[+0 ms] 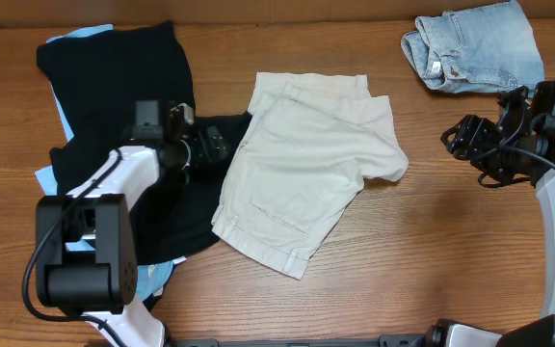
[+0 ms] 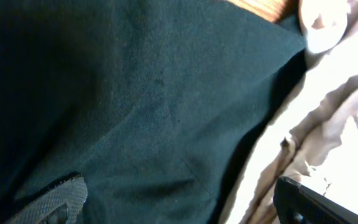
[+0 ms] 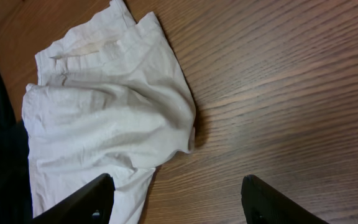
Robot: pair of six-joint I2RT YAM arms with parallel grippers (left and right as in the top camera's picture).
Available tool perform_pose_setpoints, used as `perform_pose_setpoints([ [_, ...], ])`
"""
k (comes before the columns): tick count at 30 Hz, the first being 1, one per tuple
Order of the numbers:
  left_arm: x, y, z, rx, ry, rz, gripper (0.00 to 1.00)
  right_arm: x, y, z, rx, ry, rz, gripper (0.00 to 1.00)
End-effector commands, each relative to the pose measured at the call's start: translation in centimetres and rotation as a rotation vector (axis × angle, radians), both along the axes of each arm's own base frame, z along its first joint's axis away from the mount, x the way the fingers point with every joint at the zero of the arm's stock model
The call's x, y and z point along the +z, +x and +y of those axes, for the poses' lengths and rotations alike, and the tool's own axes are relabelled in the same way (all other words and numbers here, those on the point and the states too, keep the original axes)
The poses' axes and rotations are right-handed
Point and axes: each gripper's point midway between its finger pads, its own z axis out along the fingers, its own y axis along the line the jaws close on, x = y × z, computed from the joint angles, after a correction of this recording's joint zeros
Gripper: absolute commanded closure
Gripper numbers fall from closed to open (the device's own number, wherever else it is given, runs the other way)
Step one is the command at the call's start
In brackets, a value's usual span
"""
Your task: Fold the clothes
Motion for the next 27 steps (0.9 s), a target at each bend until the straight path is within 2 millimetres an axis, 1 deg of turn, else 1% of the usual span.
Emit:
perform_pose_setpoints([
  [1, -3.7, -2.6, 4.7, 0.141, 0.045, 0.127, 0.0, 1.7, 0.3, -0.2, 0.003, -0.025, -0.053, 0.31],
  [5, -4.1, -3.4, 7.6, 0.144, 0.088, 0.138, 0.0, 1.7, 0.3, -0.2, 0.003, -0.025, -0.054, 0.31],
  [9, -4.3, -4.5, 10.1, 0.071, 0.146, 0.139, 0.0, 1.8, 0.4, -0.3, 0.003, -0.026, -0.058, 0.31],
  [11, -4.6, -5.2, 12.1, 0.077, 0.207, 0.167, 0.0, 1.8, 0.5, -0.3, 0.003, -0.026, -0.061, 0.31],
  [14, -4.7, -6.3, 15.6, 0.149, 0.319, 0.226, 0.0, 1.8, 0.5, -0.3, 0.003, -0.026, -0.061, 0.31],
  [15, -4.6, -6.6, 16.8, 0.173, 0.356, 0.239, 0.0, 1.8, 0.5, -0.3, 0.003, -0.026, -0.061, 0.31],
  [17, -4.4, -6.7, 18.5, 0.208, 0.4, 0.248, 0.0, 1.8, 0.5, -0.3, 0.003, -0.026, -0.061, 0.3],
  [20, -3.6, -6.3, 21.0, 0.264, 0.459, 0.238, 0.0, 1.8, 0.5, -0.3, 0.003, -0.026, -0.061, 0.3],
  [22, -2.7, -5.7, 22.4, 0.281, 0.497, 0.22, 0.0, 1.8, 0.5, -0.3, 0.003, -0.026, -0.061, 0.3],
  [23, -2.3, -5.3, 22.8, 0.275, 0.504, 0.208, 0.0, 1.8, 0.5, -0.3, 0.003, -0.026, -0.061, 0.3],
  [25, -0.2, -3.8, 23.3, 0.274, 0.51, 0.185, 0.0, 1.8, 0.5, -0.3, 0.003, -0.026, -0.061, 0.3],
  [27, 1.4, -2.8, 23.1, 0.262, 0.511, 0.174, 0.0, 1.9, 0.5, -0.2, 0.005, -0.025, -0.065, 0.3],
])
